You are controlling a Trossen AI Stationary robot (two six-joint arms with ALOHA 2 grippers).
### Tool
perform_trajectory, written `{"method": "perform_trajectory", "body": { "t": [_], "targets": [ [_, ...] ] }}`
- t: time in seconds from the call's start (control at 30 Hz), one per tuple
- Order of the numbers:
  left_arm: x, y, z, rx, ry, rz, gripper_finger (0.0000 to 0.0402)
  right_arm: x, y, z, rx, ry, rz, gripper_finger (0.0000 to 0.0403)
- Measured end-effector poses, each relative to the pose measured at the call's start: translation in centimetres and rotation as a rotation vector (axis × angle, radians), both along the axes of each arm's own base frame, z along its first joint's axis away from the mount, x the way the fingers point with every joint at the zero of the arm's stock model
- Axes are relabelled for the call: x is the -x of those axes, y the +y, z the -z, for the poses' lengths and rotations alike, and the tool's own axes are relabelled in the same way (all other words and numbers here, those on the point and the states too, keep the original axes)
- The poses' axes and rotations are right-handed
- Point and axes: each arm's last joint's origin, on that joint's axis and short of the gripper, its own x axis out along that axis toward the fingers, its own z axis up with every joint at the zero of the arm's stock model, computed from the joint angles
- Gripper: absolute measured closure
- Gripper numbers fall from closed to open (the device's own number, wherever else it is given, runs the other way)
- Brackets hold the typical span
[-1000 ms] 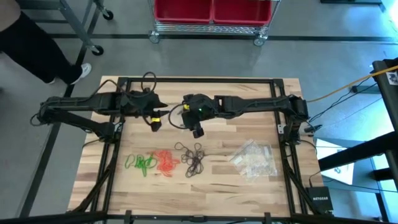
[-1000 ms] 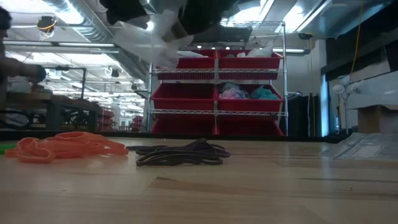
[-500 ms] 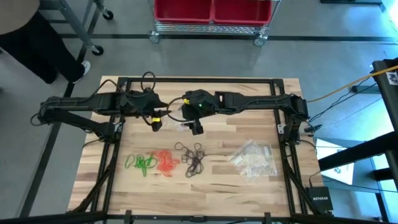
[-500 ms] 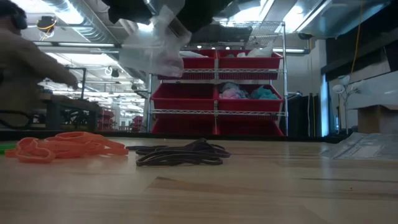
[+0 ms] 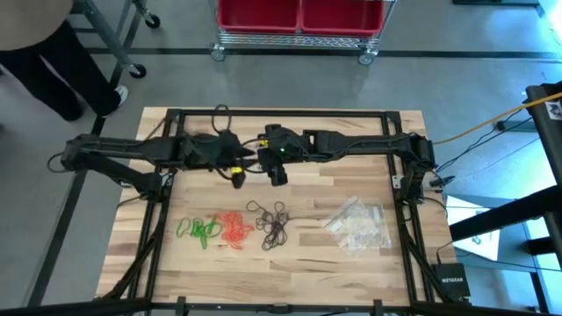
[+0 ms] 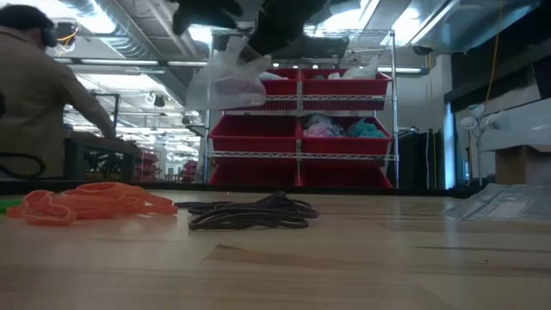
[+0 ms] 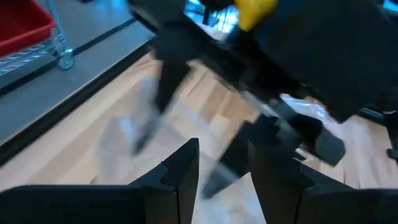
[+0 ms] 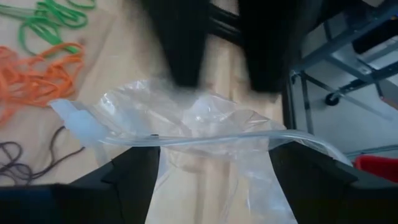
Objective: Sort rubber bands
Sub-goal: Open the transparent zip bag
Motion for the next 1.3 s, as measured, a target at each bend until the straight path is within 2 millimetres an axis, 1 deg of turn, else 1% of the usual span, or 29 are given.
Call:
{"method": "perform_trajectory", "body": {
  "t": [0.13, 0.27, 0.43, 0.6, 0.73, 0.8, 0.9, 0.97, 1.13, 1.2, 1.27, 1.3],
  "targets": [
    [-1.5, 0.1, 1.3, 0.004, 0.025, -0.055, 0.0271, 0.0, -0.1, 0.0, 0.018, 0.003, 0.023, 0.0111],
    [-2.2, 0.4, 1.9, -0.042, 0.035, -0.157, 0.0271, 0.0, -0.1, 0.0, 0.020, 0.002, 0.026, 0.0111],
    [-2.1, 0.7, 1.9, -0.040, 0.019, -0.226, 0.0271, 0.0, -0.1, 0.0, 0.029, 0.002, 0.039, 0.0111],
    [-1.9, 0.9, 2.4, -0.046, 0.068, -0.268, 0.0271, 0.0, -0.1, -0.1, 0.028, -0.007, 0.043, 0.0111],
    [-1.7, 0.9, 2.7, -0.055, 0.100, -0.270, 0.0271, -0.1, -0.1, 0.0, 0.003, -0.018, 0.027, 0.0111],
    [-1.5, 0.7, 2.6, -0.060, 0.112, -0.256, 0.0271, -0.3, 0.0, 0.6, -0.024, -0.013, 0.021, 0.0111],
    [-1.2, 0.4, 2.5, -0.068, 0.122, -0.239, 0.0271, -0.6, -0.2, 2.4, -0.064, 0.028, 0.019, 0.0111],
    [-1.0, 0.3, 2.8, -0.064, 0.156, -0.240, 0.0271, -1.0, -0.3, 3.7, -0.068, 0.048, 0.026, 0.0111],
    [-0.4, 0.2, 3.6, -0.036, 0.244, -0.265, 0.0271, -1.7, -0.2, 5.0, -0.117, 0.008, 0.041, 0.0111],
    [-0.2, -0.1, 3.8, -0.037, 0.265, -0.261, 0.0271, -1.8, -0.2, 6.4, -0.129, 0.060, 0.047, 0.0111],
    [0.0, -0.4, 4.0, -0.030, 0.289, -0.260, 0.0271, -1.7, -0.2, 7.2, -0.139, 0.109, 0.063, 0.0111],
    [0.0, -0.5, 4.1, -0.024, 0.296, -0.260, 0.0271, -1.5, -0.2, 7.3, -0.146, 0.123, 0.067, 0.0111]
  ]
}}
